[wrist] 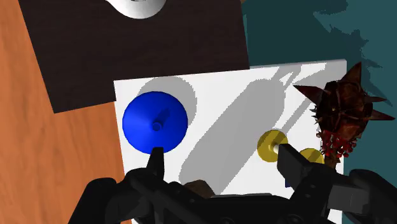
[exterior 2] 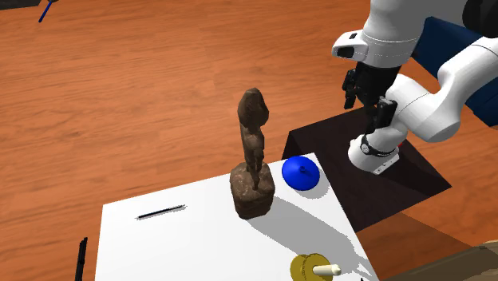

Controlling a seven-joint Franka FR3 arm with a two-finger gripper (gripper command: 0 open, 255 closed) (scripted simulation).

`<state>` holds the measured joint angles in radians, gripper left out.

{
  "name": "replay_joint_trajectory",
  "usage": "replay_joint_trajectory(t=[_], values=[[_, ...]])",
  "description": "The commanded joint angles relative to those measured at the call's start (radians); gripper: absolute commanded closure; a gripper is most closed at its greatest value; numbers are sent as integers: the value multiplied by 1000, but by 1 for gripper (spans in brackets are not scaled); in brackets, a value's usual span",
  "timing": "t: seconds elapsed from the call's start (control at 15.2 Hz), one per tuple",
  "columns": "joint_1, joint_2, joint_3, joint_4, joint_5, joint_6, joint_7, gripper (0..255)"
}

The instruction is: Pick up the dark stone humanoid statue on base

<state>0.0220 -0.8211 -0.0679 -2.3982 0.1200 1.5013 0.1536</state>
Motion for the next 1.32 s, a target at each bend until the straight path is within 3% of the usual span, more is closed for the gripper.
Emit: replay_joint_trajectory(t=[0.0,0.46,0.73,0.99,1.25], values=[[0,0,0,0,0,0,0,0],[-100,-26,362,-155,-28,394,455,0],[-230,56,600,-153,-116,574,757,0],[-463,159,878,-80,-271,675,1093,0],[-805,234,1212,57,-457,669,1428,0]])
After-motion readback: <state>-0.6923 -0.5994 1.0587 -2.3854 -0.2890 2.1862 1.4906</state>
